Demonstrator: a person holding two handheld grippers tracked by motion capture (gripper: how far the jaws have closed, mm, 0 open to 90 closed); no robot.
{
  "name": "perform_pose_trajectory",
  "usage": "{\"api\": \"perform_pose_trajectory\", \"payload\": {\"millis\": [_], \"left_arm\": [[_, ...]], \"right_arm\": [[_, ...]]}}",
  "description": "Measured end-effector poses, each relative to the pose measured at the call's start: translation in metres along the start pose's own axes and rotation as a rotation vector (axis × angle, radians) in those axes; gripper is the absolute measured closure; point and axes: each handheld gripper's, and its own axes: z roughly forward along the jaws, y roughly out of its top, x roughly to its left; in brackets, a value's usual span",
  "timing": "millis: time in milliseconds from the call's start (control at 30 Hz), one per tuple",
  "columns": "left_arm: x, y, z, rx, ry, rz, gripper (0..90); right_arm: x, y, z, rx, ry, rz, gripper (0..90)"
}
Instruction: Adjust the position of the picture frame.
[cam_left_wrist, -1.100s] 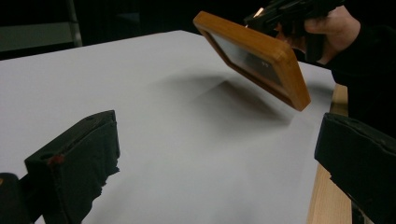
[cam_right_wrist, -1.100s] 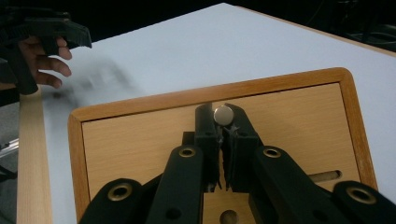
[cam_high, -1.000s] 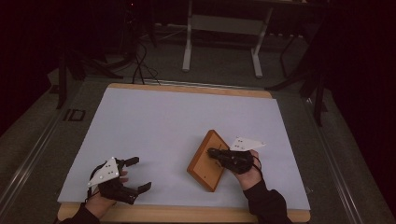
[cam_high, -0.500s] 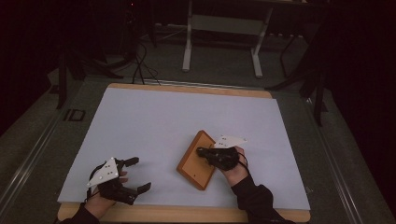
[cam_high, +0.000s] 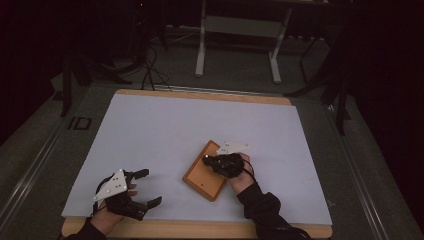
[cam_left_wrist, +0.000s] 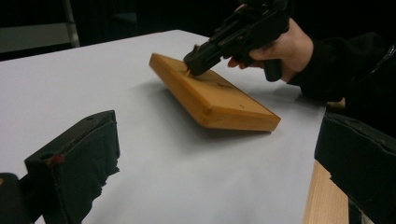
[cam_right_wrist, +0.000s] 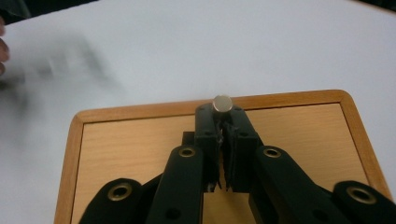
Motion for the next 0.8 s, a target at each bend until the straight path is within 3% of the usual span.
{"api": "perform_pose_trajectory", "payload": {"millis": [267,800], "left_arm": [[0.0,0.0,0.0,0.001,-0.002,-0.001,0.5],[0.0,-0.001,0.001,0.008,-0.008,-0.001,0.5]], "right_arm": [[0.001,-0.003,0.018,0.025,-0.015,0.014,85.5],[0.002,-0.007,0.029,0.041,-0.026,0.022,84.6]]}}
